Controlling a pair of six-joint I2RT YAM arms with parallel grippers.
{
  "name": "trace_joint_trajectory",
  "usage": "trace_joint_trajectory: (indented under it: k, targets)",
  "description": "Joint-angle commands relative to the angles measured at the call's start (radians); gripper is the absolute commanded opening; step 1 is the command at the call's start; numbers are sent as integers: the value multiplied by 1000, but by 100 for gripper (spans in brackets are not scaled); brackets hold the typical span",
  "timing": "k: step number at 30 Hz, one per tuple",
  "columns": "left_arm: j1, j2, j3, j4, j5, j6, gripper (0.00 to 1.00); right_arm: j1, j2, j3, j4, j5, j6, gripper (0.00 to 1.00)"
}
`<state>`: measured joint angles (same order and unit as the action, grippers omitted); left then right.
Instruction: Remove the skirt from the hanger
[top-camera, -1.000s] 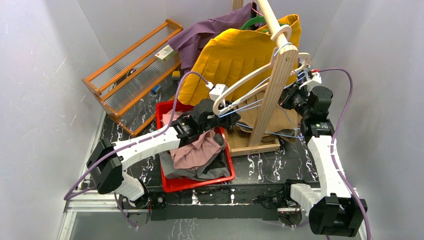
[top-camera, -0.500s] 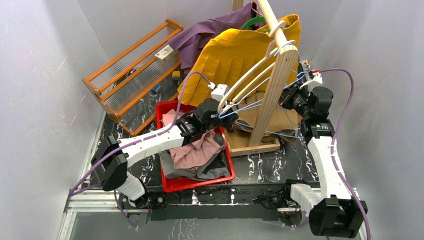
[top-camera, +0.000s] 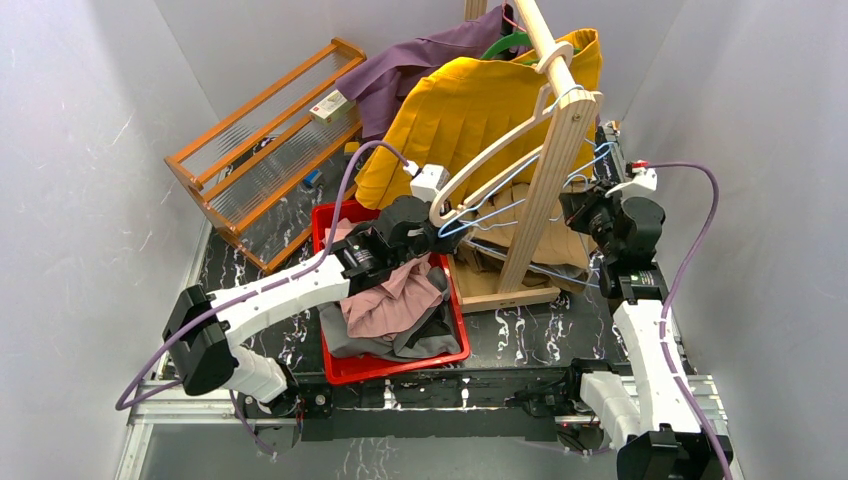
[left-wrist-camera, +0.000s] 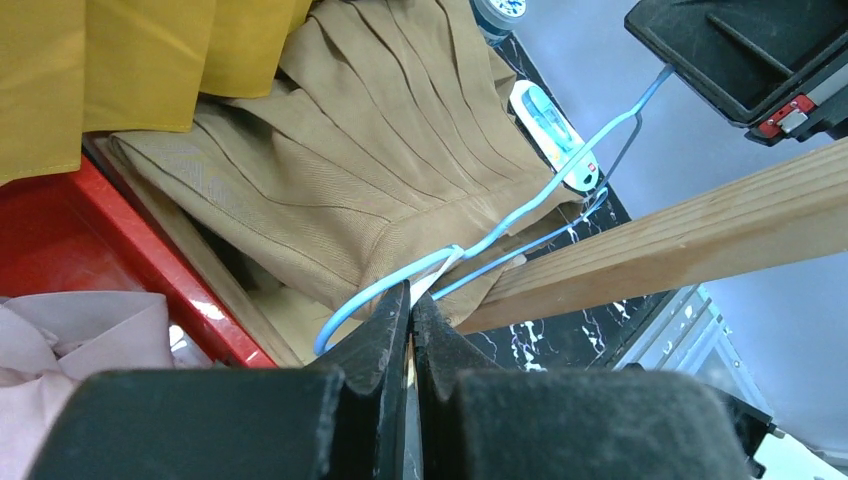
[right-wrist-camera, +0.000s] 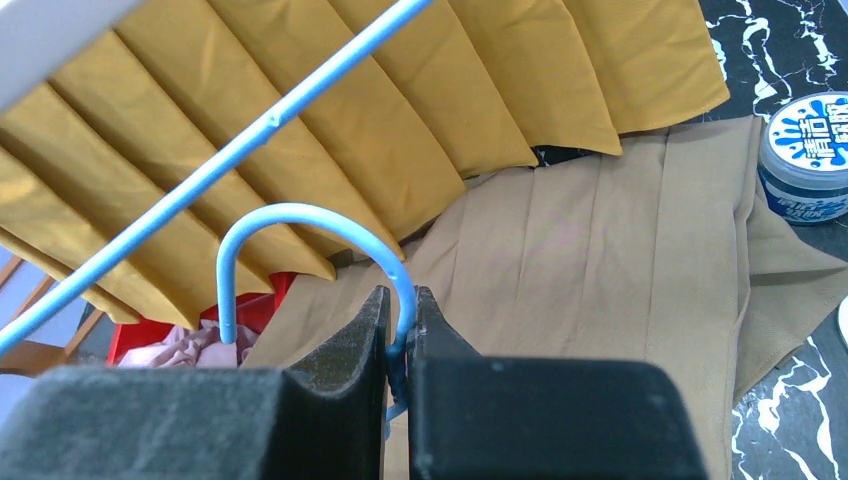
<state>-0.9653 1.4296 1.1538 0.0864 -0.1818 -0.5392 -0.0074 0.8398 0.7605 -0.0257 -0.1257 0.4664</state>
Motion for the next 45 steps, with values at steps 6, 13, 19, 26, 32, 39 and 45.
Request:
trace_joint_trajectory:
  k: [6, 13, 19, 26, 32, 39, 45]
  targets:
    - [10, -1, 64, 101, 173, 35, 0, 2, 77, 9, 99, -210, -138, 0]
    - [9, 28, 134, 54, 103, 19, 0, 34, 51, -5, 103, -169, -151, 0]
    - [17, -110, 27, -7, -134, 1, 0, 34, -53, -18, 80, 3, -109, 0]
    - [42, -159, -41, -70, -170, -33, 0, 34, -85, -36, 99, 30, -45, 0]
    - [68, -180, -108, -52, -134, -78, 0, 34, -104, -57, 130, -27, 95, 0]
    - [115, -128, -185, 73, 85, -208, 0, 34, -138, -122, 234, -81, 280, 0]
    - [131, -32, -157, 127, 237, -250, 0, 34, -84, -73, 211, -123, 294, 0]
